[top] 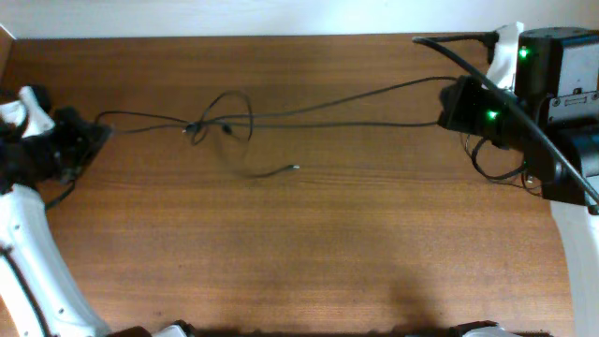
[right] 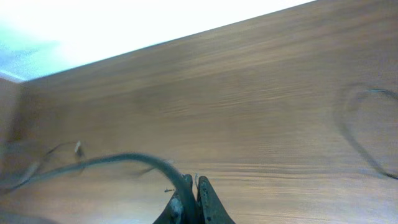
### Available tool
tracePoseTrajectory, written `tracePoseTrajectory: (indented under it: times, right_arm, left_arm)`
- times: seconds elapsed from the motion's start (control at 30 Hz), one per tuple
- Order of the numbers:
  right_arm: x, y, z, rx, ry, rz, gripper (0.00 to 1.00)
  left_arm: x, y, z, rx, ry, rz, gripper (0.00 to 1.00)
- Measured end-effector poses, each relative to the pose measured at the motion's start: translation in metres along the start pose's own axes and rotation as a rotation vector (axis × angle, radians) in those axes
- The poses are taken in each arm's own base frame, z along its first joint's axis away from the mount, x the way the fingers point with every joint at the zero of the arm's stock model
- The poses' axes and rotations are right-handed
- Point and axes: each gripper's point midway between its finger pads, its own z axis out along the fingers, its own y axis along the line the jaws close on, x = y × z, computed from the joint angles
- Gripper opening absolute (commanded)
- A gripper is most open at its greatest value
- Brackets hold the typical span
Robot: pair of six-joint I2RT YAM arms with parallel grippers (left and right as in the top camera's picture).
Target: Untangle cables
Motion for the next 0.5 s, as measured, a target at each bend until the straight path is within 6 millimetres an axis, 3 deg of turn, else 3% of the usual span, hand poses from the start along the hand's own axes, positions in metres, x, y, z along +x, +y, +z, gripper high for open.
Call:
tracePoseTrajectory:
  times: [0.17, 0.23, 0.4, 0.5]
  right_arm:
    - [-0.019, -0.056, -0.009, 0.294, -0.114, 0.053, 0.04]
    - [-0.023, -0.067, -0.012, 0.321, -0.126, 0.075, 0.04]
    - [-0.020, -0.057, -0.007, 0.253, -0.098, 0.075, 0.04]
    - [-0.012, -0.043, 0.013, 0.166, -0.017, 0.041, 0.04]
  left_arm:
    - [-0.018, 0.028, -0.022, -0.051, -0.087, -0.074, 0.00]
    - [-0.021, 0.035, -0.025, -0.076, -0.101, -0.104, 0.00]
    - [-0.014, 0.027, -0.018, -0.078, -0.078, -0.094, 0.00]
    - [-0.005, 0.012, -0.008, -0.063, -0.041, -0.052, 0.00]
